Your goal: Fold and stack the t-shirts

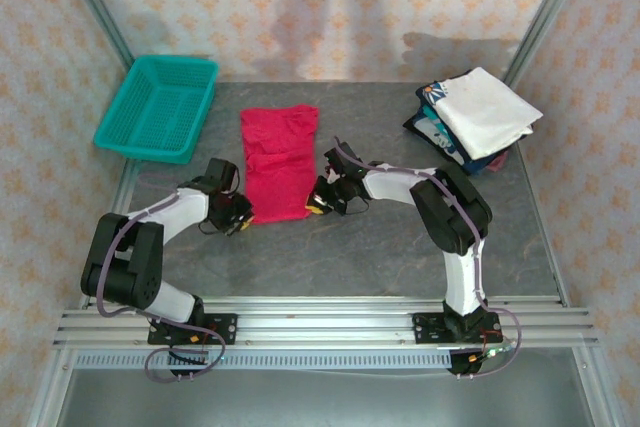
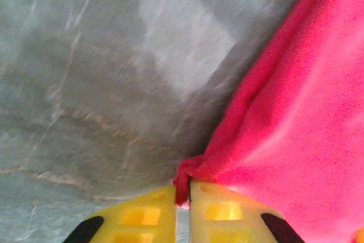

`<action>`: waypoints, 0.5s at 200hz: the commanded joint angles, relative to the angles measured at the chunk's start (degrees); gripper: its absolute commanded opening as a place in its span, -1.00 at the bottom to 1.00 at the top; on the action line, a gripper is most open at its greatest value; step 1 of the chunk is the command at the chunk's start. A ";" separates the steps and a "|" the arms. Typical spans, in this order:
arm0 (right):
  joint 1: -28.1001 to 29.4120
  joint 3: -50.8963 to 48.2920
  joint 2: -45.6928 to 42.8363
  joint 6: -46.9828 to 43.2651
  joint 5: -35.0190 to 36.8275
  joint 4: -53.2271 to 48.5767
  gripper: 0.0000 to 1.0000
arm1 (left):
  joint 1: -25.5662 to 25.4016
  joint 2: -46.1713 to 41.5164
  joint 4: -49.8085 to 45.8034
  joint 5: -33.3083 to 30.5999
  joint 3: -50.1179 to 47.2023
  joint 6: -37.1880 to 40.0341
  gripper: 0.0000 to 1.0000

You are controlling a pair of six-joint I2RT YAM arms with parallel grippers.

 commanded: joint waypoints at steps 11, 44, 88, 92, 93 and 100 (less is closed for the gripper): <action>0.12 -1.09 -3.64 -0.34 0.75 -1.27 -1.00 | 0.01 -3.40 -1.87 -5.38 4.49 3.92 -0.94; 0.14 -2.28 -8.80 -0.58 1.34 -4.47 -1.00 | -0.15 -12.84 -6.44 -5.71 1.75 4.38 -1.00; 2.23 -6.68 -19.55 1.80 3.59 -8.55 -1.00 | -1.64 -32.42 -16.76 -4.92 -2.78 2.17 -1.00; 2.69 -7.23 -20.61 2.34 3.92 -8.58 -1.00 | -1.74 -34.30 -17.74 -4.90 -3.42 1.74 -1.00; 2.79 -7.42 -20.85 2.46 3.95 -8.59 -1.00 | -1.74 -34.75 -17.96 -4.89 -3.56 1.66 -1.00; 3.73 -8.50 -22.62 3.24 4.61 -8.67 -1.00 | -1.95 -37.85 -19.20 -4.59 -4.68 0.80 -1.00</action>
